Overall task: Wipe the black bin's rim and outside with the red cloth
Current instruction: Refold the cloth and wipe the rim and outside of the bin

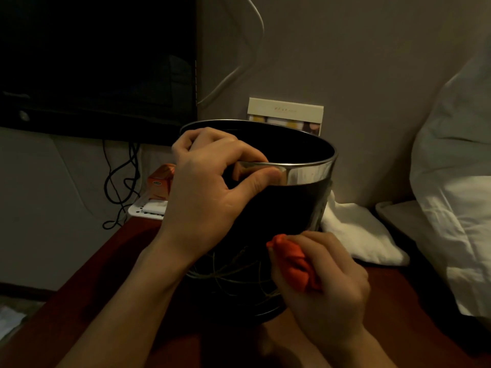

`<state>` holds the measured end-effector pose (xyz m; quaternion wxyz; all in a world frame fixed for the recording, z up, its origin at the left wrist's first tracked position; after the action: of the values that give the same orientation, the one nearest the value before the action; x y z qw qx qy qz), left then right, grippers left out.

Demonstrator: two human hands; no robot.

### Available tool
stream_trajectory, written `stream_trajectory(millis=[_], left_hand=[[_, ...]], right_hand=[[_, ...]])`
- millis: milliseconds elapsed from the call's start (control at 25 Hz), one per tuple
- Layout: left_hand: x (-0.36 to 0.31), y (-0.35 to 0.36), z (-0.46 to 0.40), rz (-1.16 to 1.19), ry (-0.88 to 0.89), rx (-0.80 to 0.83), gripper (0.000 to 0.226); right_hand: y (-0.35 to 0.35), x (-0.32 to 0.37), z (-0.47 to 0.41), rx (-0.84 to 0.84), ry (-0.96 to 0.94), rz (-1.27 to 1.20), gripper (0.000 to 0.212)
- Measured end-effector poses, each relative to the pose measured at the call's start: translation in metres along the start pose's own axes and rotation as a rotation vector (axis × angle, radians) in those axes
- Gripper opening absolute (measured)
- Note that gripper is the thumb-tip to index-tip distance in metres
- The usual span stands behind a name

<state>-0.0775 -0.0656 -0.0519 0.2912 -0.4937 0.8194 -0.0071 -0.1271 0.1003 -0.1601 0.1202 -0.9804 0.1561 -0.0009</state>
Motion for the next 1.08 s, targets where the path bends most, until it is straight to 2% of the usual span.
stream_trajectory(millis=[160, 360, 520, 680, 840, 1000, 1080], left_hand=[[0.0, 0.0, -0.001, -0.008, -0.002, -0.005, 0.012], [0.001, 0.0, -0.001, 0.0, -0.008, -0.009, 0.013], [0.001, 0.001, 0.0, -0.004, -0.025, -0.01, 0.012], [0.0, 0.0, 0.001, -0.006, -0.013, -0.017, 0.012], [-0.003, 0.002, 0.001, -0.028, -0.013, -0.031, 0.012], [-0.003, 0.002, 0.002, -0.02, -0.009, -0.032, 0.012], [-0.003, 0.002, 0.002, -0.011, -0.01, -0.031, 0.012]], right_hand=[[-0.004, -0.001, -0.002, -0.032, 0.047, 0.014, 0.021], [0.01, 0.016, 0.001, 0.015, -0.017, -0.008, 0.023], [0.007, 0.022, -0.009, 0.0, 0.019, 0.056, 0.019], [0.03, 0.044, -0.002, 0.075, -0.086, 0.077, 0.014], [0.013, 0.035, -0.011, 0.022, -0.038, 0.095, 0.014], [0.035, 0.051, 0.003, 0.104, -0.109, 0.131, 0.012], [0.028, 0.044, -0.003, 0.086, -0.089, 0.103, 0.014]])
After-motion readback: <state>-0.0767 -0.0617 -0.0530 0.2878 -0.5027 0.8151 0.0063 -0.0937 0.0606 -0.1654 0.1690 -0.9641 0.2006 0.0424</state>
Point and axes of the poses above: each hand's wrist, its own z-axis away from the middle knuckle, its own y-axis out of the palm, x = y × z, the point moved 8 cm from there along -z, towards the middle knuckle, and after that the axes turned 12 degrees about -y, right-handed, at the moved point
